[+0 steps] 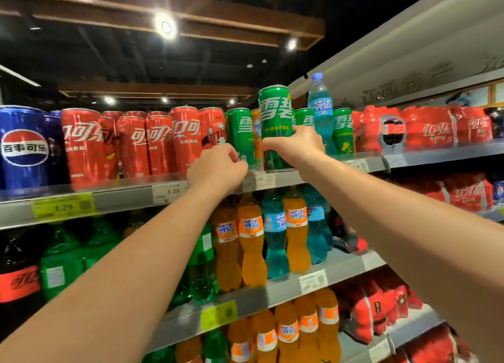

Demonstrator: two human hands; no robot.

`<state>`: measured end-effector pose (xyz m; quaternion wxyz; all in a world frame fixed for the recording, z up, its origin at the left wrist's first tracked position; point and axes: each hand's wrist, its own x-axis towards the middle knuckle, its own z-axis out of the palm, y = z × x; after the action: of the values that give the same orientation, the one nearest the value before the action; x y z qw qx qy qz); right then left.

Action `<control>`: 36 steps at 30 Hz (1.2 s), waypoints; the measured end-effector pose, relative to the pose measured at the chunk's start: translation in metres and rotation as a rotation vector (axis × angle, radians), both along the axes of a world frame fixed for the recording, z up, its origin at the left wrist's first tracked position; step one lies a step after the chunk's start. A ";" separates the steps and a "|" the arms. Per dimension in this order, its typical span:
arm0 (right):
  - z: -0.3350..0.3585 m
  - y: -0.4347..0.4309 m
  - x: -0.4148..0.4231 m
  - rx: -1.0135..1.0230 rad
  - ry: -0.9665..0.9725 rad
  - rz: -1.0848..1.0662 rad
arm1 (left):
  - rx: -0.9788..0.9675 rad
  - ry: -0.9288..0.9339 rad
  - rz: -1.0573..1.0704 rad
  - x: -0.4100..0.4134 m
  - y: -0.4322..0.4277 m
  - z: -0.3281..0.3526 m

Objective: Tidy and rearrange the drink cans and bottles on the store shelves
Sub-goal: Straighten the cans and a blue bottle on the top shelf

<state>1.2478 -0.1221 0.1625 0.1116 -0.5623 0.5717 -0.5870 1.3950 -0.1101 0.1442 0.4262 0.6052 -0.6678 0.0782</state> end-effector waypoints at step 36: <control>0.008 -0.111 -0.091 -0.050 0.075 0.185 | 0.003 -0.455 0.415 -0.088 -0.134 0.095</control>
<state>1.1571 -0.2333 0.1710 0.1296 -0.6368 0.5061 -0.5670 1.3070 -0.2438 0.2396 0.2397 0.6963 -0.6082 0.2962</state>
